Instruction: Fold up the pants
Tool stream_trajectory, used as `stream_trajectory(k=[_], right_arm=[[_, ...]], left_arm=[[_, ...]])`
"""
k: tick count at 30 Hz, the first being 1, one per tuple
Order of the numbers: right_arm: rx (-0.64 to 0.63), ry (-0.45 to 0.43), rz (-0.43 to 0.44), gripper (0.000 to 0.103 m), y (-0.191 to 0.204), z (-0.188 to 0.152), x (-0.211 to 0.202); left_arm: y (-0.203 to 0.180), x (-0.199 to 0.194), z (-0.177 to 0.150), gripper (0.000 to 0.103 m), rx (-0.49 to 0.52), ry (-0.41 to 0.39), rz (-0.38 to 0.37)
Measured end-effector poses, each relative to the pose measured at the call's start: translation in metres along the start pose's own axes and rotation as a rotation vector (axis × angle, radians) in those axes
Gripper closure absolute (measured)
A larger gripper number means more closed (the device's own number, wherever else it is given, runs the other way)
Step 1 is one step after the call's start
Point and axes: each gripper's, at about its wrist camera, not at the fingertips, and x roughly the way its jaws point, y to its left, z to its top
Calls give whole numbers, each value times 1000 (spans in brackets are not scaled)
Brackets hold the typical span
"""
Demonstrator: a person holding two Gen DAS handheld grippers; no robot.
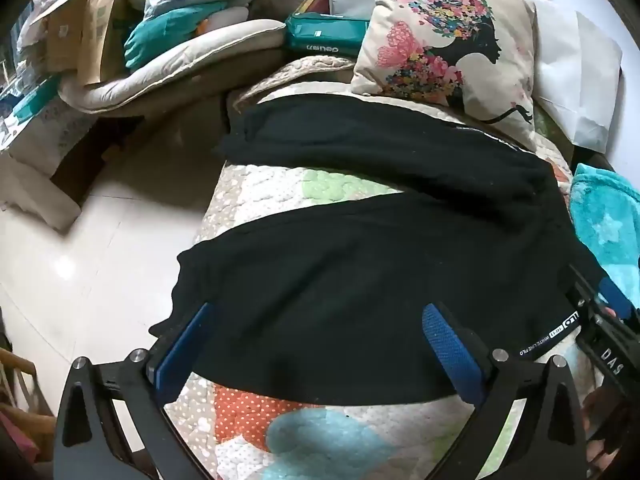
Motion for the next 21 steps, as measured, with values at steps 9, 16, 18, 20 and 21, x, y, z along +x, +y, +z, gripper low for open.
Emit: stream_trajectory(k=[9, 16, 18, 20, 21], right_arm=[[30, -28, 1, 0, 6, -7, -3], [26, -34, 35, 0, 0, -6, -6], [26, -32, 35, 0, 1, -7, -6], [30, -29, 33, 0, 2, -8, -5], [33, -29, 34, 0, 2, -9, -5]], left_arm=[[8, 0, -8, 0, 28, -41, 28], [-1, -2, -14, 0, 35, -53, 59], [0, -1, -14, 0, 31, -45, 56], [0, 0, -14, 0, 30, -40, 58], [-1, 0, -14, 0, 31, -38, 58]])
